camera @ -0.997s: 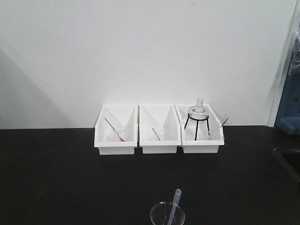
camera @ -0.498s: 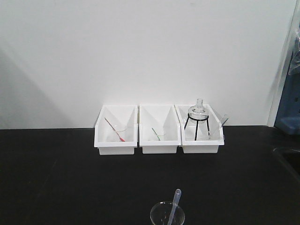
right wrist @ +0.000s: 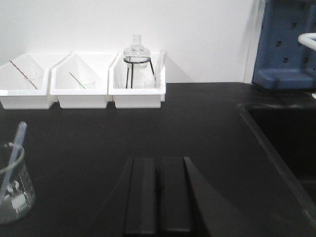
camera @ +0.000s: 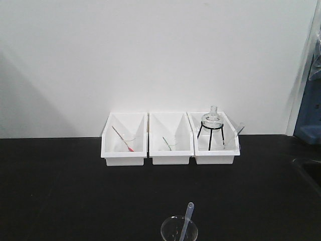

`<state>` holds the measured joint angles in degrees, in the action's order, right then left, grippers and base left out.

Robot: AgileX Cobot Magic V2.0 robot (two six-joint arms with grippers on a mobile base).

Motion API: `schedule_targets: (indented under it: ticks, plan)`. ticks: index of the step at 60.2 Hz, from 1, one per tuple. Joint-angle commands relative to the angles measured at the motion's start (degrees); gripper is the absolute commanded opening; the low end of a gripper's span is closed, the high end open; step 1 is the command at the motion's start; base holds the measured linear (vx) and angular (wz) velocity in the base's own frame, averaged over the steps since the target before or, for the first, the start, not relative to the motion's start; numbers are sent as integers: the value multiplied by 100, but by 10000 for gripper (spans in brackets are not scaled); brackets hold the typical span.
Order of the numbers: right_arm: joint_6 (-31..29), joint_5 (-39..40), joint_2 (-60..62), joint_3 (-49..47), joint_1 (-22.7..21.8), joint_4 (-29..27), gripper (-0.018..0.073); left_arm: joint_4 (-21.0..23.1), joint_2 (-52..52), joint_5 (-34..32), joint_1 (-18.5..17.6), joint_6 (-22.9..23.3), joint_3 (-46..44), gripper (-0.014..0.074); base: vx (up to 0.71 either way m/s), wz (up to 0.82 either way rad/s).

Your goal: Grab transparent chemical and place on left bench

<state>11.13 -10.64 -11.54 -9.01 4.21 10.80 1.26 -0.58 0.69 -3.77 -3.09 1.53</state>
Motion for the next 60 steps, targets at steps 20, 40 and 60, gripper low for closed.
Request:
schedule_targets:
  ticks: [20, 40, 60]
  plan:
    - [-34, 429, 1284, 1117, -47, -575, -8, 4, -110, -449, -10, 45, 93, -3, 0, 0]
    - [-34, 441, 1281, 1117, -47, -590, -8, 4, -110, -449, -10, 45, 93, -3, 0, 0]
    - [-34, 441, 1281, 1117, -47, -590, -8, 4, -110, -449, -10, 45, 93, -3, 0, 0]
